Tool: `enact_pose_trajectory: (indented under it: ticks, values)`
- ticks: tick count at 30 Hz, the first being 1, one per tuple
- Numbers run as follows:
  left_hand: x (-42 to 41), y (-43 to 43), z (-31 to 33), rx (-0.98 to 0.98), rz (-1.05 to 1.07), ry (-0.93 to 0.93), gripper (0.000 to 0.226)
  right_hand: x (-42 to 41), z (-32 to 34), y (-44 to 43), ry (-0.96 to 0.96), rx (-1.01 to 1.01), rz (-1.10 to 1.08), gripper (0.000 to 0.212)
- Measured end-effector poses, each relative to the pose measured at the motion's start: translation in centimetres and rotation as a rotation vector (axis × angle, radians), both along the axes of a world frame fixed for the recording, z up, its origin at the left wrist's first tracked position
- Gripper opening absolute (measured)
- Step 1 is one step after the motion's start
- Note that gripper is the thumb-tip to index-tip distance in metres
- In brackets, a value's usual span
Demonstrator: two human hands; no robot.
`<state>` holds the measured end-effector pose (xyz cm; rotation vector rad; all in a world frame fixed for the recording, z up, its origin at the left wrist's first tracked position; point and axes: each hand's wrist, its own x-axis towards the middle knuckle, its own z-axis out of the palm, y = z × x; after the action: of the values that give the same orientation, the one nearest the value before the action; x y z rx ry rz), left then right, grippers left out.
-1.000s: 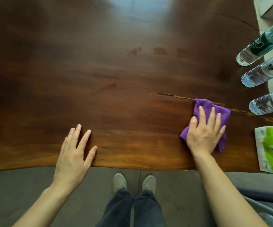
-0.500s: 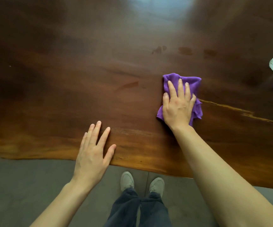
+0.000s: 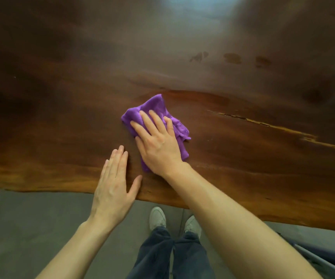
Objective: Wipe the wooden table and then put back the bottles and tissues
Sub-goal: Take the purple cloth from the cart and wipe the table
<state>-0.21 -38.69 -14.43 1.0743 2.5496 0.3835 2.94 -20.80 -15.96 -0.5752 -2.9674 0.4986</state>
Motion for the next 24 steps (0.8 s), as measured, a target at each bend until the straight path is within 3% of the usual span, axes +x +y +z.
enact_pose_trajectory:
  ticks: [8, 18, 21, 24]
  values:
    - [-0.2, -0.2, -0.1, -0.014, -0.018, 0.011, 0.074, 11.6, -0.5, -3.9, 0.016, 0.053, -0.111, 0.047]
    - [0.2, 0.1, 0.0, -0.04, -0.031, 0.025, 0.078, 27.6, -1.4, 4.3, -0.065, 0.156, -0.636, 0.053]
    - [0.3, 0.1, 0.0, -0.032, -0.032, 0.031, 0.078, 28.6, -1.5, 4.9, -0.05, 0.116, -0.76, 0.052]
    - [0.4, 0.1, 0.0, -0.025, -0.037, 0.037, 0.076, 26.7, -1.4, 3.7, -0.003, 0.091, -0.734, 0.052]
